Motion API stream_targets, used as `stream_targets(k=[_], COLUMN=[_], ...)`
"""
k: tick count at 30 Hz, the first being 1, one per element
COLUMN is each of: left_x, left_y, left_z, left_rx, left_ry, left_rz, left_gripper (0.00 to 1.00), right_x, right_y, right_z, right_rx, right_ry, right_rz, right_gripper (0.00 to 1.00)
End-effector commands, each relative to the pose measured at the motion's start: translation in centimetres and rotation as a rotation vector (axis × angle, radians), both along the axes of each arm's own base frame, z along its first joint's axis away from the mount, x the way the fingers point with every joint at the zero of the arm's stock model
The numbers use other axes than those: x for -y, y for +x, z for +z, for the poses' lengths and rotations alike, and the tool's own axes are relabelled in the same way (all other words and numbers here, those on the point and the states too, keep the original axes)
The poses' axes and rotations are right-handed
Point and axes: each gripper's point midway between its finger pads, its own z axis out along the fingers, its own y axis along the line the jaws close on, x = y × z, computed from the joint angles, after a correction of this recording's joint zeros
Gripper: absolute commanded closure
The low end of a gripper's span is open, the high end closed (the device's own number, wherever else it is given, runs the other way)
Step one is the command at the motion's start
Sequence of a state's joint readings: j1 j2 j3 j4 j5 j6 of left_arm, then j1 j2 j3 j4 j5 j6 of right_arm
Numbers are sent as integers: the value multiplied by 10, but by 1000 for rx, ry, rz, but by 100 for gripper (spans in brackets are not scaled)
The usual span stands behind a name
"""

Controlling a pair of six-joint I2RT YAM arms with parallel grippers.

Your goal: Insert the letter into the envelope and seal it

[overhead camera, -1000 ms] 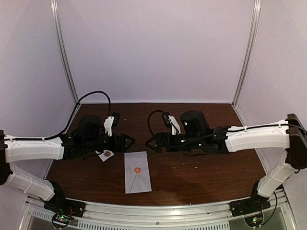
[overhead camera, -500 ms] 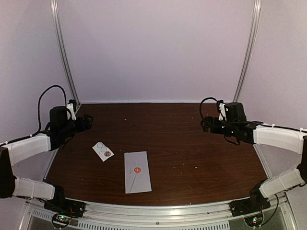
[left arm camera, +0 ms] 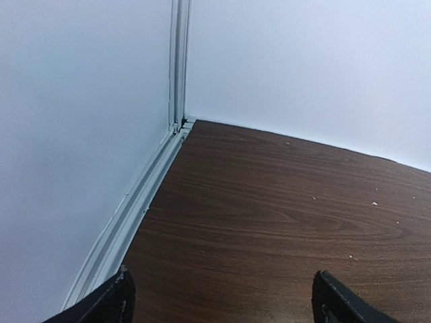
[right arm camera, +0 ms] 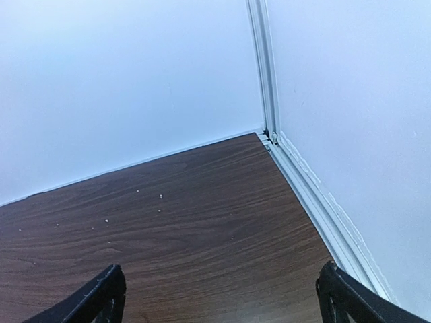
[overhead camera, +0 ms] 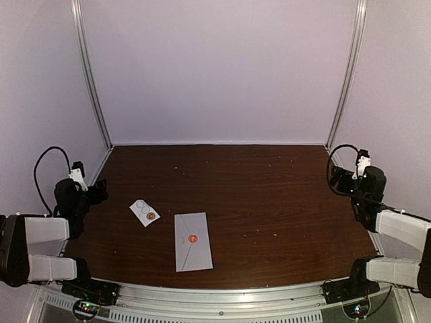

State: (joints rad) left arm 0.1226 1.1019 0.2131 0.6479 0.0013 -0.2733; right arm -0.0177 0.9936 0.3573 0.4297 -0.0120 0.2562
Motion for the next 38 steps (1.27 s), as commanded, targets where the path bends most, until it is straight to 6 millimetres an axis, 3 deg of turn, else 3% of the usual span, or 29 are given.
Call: stream_targets(k=[1, 8, 14, 16, 18, 23, 27, 31, 38], left_x=[4, 14, 31, 39, 29, 31, 28, 35, 39], left_y=[7, 0, 0, 2, 12, 18, 15, 34, 37], left_z=[39, 51, 36, 36, 28, 28, 29, 22, 21], left_rx=[226, 345, 367, 392, 326, 325, 332, 275, 264], left_ry=[143, 197, 209, 224, 204, 208, 199, 213, 224], left_rz=[-46, -91, -167, -203, -155, -170, -150, -186, -208], left_gripper=[7, 6, 2, 2, 2, 2, 2, 2, 2], right_x=[16, 22, 7, 4, 5, -13, -12, -19, -21], right_y=[-10, -6, 10, 12, 15, 33, 29, 25, 29], right_z=[33, 3, -19, -19, -23, -28, -26, -23, -25], right_rx=[279, 291, 256, 270, 237, 199, 218, 241, 227], right_ry=[-85, -152, -195, -207, -202, -237, -236, -239, -238], right_rz=[-87, -123, -31, -13, -18, 90, 78, 115, 127], right_gripper=[0, 0, 0, 0, 0, 0, 0, 0, 0])
